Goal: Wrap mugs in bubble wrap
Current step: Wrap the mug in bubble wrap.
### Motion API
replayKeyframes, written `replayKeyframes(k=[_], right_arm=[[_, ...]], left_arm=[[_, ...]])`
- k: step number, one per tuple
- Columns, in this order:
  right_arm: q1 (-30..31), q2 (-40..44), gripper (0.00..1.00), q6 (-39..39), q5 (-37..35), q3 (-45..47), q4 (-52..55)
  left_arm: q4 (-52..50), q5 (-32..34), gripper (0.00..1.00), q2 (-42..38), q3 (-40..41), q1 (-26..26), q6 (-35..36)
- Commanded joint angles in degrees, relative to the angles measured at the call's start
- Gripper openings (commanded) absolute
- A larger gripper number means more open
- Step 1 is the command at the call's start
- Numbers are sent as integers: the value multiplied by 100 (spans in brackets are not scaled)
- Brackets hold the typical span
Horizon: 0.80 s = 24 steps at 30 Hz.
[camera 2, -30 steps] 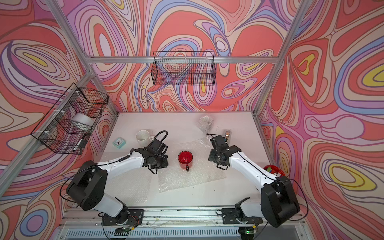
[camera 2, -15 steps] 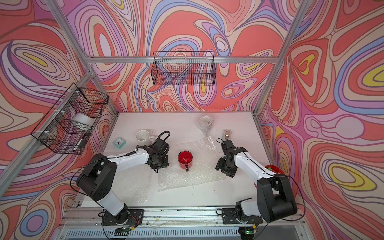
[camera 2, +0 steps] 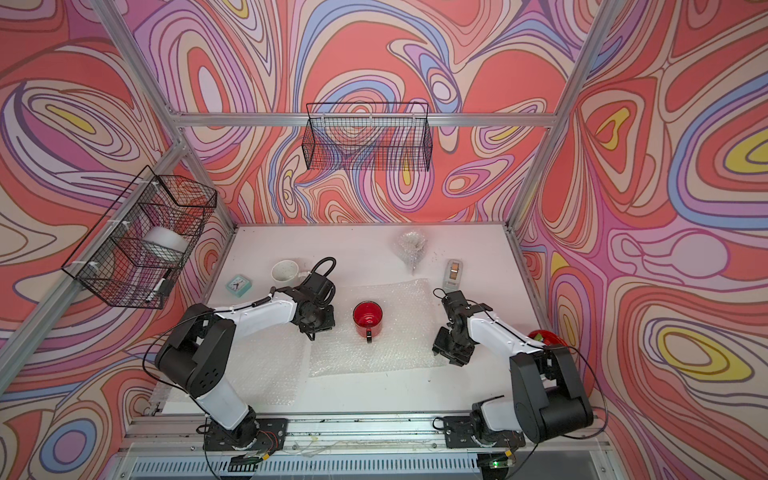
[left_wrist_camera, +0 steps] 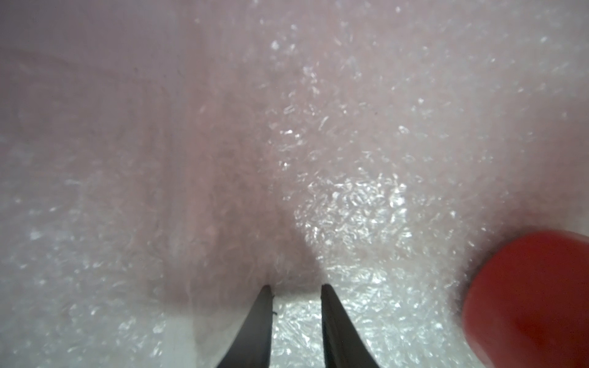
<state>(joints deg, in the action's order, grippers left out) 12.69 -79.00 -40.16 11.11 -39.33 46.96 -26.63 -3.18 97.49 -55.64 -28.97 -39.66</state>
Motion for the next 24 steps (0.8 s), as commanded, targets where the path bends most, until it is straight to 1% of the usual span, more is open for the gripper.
replayKeyframes(k=[1, 10, 12, 13, 16, 19, 20, 22, 24], right_arm=[[-38, -100, 47, -12, 83, 62, -192], [-38, -373, 40, -13, 240, 180, -574], [-37, -414, 35, -5, 304, 180, -637], [-34, -436, 32, -2, 342, 179, -662], [-35, -426, 18, 26, 468, 187, -723], [-36, -147, 2, 32, 545, 148, -773], [-37, 10, 0, 68, 673, 124, -861], [-29, 302, 0, 134, 934, 31, -1021], [11, 521, 0, 257, 1370, -119, -1242]], left_arm=[[-210, 28, 30, 94, -53, 41, 19], [-81, -22, 29, -82, 44, 40, -37], [-53, -11, 30, -178, 53, 34, -64], [-40, -9, 31, -224, 62, 36, -75], [-18, -17, 38, -403, 44, 38, -79], [-25, 10, 42, -646, 44, 40, -83], [-16, 15, 44, -749, 52, 40, -73], [60, -13, 49, -976, 102, 35, 3], [171, -102, 61, -1234, 170, 32, 104]])
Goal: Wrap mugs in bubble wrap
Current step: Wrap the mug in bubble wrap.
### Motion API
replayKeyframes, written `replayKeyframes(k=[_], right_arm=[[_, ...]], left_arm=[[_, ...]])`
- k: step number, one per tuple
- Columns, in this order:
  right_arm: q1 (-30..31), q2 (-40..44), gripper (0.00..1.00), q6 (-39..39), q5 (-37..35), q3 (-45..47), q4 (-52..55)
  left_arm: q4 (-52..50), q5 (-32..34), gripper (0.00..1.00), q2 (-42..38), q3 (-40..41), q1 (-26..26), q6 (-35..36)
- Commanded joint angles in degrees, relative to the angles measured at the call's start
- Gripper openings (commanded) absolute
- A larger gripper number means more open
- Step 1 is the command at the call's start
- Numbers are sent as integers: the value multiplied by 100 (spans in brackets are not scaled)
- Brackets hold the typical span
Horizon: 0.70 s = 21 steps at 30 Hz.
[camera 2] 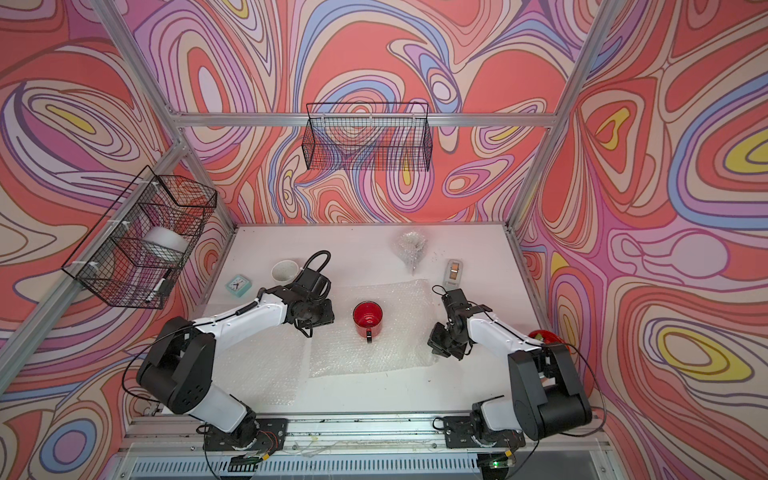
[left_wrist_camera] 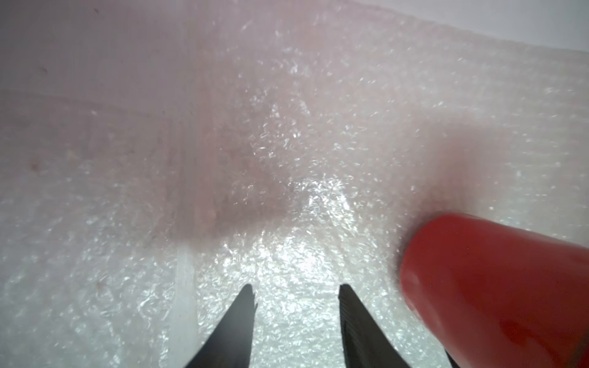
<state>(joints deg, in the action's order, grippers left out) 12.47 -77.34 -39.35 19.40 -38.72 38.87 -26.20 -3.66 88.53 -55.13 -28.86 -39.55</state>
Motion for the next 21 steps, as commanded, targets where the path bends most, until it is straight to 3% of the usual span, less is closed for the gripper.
replayKeyframes(k=[1, 4, 6, 12, 21], right_arm=[[88, 423, 0, 235, 669, -285, -508], [364, 455, 0, 379, 1066, -681, -666], [601, 331, 0, 380, 1302, -958, -817], [1276, -405, 0, 175, 1684, -1716, -1308], [1510, -1472, 0, -163, 1741, -2592, -1743]], left_arm=[[213, -109, 69, -449, 168, 0, 145], [444, -242, 93, -801, 351, -75, 216], [546, -256, 100, -1015, 468, -160, 261], [976, -513, 91, -1475, 915, -454, 306], [1466, -640, 88, -1889, 1284, -890, 274]])
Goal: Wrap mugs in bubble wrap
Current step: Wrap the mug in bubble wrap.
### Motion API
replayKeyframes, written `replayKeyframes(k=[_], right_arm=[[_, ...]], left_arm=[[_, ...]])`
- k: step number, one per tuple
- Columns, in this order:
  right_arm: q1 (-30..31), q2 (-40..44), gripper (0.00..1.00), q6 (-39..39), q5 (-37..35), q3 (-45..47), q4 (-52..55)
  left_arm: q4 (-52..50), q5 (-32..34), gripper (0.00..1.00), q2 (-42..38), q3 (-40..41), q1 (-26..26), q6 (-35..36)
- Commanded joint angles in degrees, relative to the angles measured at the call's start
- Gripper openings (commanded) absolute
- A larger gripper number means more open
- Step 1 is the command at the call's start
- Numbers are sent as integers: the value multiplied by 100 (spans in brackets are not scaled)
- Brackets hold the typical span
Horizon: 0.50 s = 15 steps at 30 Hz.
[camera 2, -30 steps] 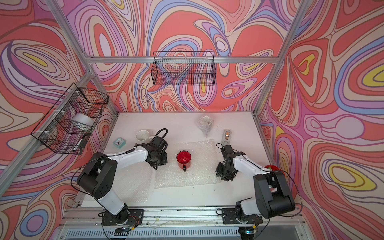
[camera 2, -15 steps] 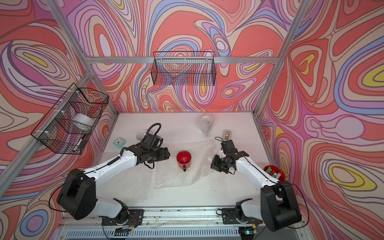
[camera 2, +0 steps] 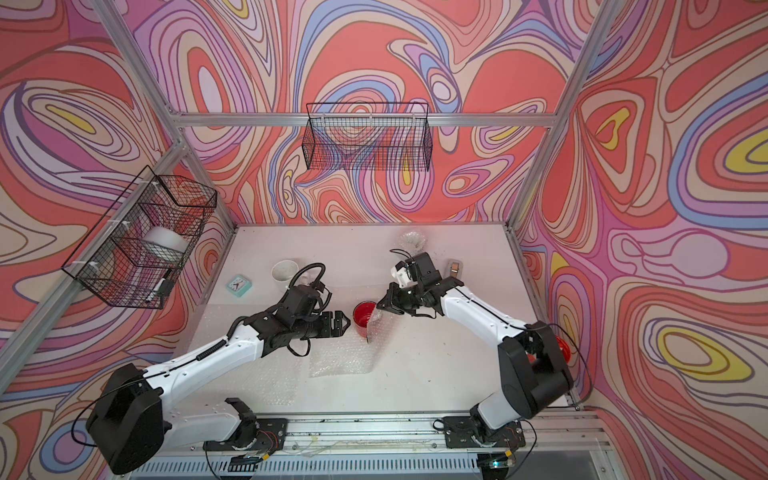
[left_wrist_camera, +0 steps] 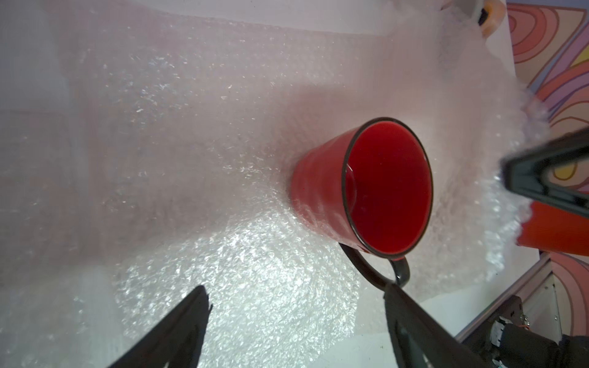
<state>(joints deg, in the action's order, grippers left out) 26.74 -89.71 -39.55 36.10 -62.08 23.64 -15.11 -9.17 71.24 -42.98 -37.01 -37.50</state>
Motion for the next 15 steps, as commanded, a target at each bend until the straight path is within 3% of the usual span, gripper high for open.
replayKeyframes(k=[1, 8, 15], right_arm=[[108, -316, 0, -181, 31, -304, -224], [180, -845, 0, -327, -187, -587, -181], [307, -1126, 0, -358, -282, -761, -224]], left_arm=[[414, -111, 88, -195, 86, -110, 90], [505, -27, 88, -227, 107, -132, 207], [803, -300, 88, 279, -70, -132, 215]])
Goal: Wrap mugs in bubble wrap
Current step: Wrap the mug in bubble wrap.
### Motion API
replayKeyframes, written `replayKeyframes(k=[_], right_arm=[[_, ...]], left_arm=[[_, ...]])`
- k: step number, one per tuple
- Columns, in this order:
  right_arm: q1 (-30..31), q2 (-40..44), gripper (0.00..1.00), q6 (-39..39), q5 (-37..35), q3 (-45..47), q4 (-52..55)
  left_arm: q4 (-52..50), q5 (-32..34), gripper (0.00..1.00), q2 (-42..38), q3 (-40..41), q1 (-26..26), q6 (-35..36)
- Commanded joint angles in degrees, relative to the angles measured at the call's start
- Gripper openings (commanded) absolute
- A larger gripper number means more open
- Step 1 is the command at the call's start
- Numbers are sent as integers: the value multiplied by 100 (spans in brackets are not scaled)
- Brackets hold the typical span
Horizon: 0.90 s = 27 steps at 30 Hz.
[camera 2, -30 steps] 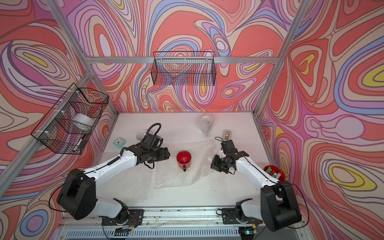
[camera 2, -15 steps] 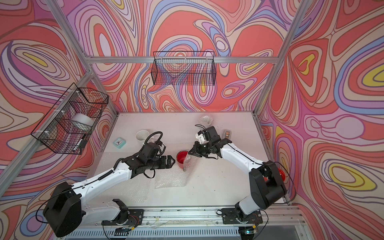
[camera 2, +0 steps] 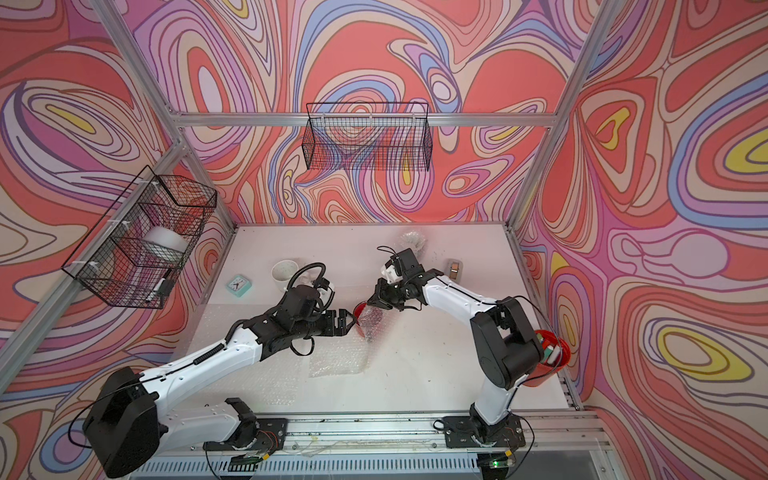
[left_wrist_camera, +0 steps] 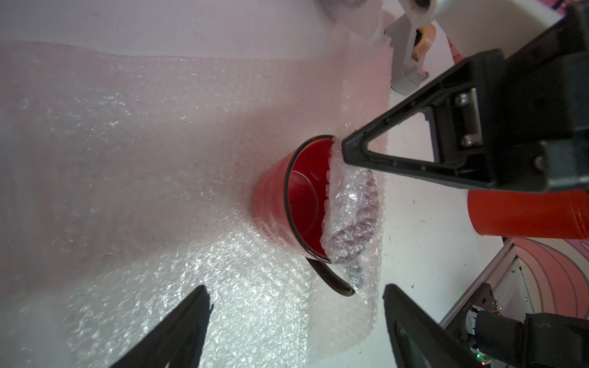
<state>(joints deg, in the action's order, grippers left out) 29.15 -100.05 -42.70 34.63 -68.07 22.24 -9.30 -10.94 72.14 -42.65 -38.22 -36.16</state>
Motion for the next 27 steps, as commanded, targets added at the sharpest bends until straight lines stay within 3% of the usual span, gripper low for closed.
replayKeyframes(k=[1, 9, 23, 27], right_arm=[[76, -111, 0, -66, -171, -163, -87], [109, -111, 0, -130, -154, -127, -166], [144, 29, 1, 2, -71, -224, -211], [144, 371, 19, 223, -267, -172, -59]], left_arm=[[262, -141, 88, 241, -111, -18, 77], [278, -109, 87, 685, -395, -21, 107], [-226, 567, 88, 1551, -835, -23, -153], [-301, 596, 87, 1676, -857, -24, -230]])
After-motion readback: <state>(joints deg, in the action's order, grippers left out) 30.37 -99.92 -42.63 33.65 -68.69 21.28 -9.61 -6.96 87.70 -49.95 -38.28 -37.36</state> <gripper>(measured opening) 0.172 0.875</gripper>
